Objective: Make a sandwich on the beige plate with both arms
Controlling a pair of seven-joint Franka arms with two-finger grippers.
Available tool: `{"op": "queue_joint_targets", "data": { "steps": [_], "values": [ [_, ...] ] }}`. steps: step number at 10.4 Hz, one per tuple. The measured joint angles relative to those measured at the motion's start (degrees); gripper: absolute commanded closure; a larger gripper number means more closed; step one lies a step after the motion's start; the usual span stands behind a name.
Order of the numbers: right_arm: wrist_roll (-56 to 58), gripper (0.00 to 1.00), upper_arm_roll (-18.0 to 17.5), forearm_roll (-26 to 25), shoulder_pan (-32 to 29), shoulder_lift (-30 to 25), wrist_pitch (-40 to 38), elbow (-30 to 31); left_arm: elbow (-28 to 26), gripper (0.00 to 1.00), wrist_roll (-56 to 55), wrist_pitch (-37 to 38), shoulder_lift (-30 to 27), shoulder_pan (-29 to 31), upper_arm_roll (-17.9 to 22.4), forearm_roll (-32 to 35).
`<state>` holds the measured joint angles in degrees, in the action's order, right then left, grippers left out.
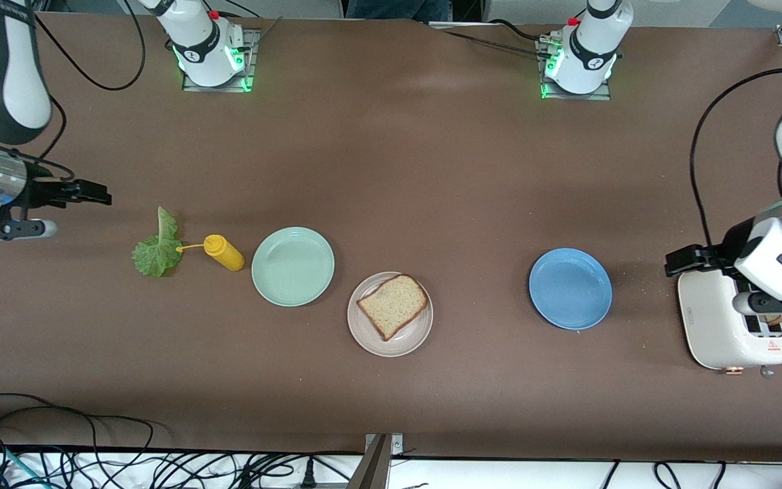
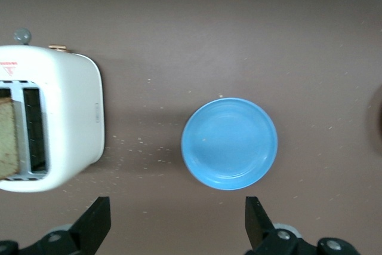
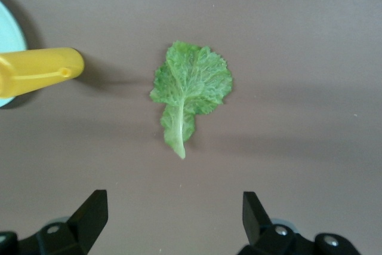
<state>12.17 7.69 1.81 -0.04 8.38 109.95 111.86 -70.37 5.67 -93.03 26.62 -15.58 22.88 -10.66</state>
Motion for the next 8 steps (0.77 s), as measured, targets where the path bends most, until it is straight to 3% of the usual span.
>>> {"op": "queue_joint_targets", "data": {
  "steps": [3, 6, 7, 8],
  "values": [
    [0.04, 0.0, 0.0, 0.0, 0.02, 0.53, 17.47, 13.15, -2.68, 0.04, 3.05, 0.01, -1.21, 1.81, -0.05, 0.0],
    [0.04, 0.0, 0.0, 0.06, 0.03, 5.2, 27.0, 17.97, -3.77, 0.04, 3.72, -1.06, -2.44, 2.12, -0.15, 0.0],
    [0.04, 0.04, -0.02, 0.07, 0.03, 8.01, 30.14, 18.0, -4.06, 0.04, 5.76, -1.9, -2.72, 2.49, -0.08, 0.01],
    [0.04, 0.21, -0.05, 0.08, 0.03, 10.49, 32.38, 17.94, -4.34, 0.05, 8.47, -2.32, -2.92, 3.22, -0.06, 0.01]
  ]
}}
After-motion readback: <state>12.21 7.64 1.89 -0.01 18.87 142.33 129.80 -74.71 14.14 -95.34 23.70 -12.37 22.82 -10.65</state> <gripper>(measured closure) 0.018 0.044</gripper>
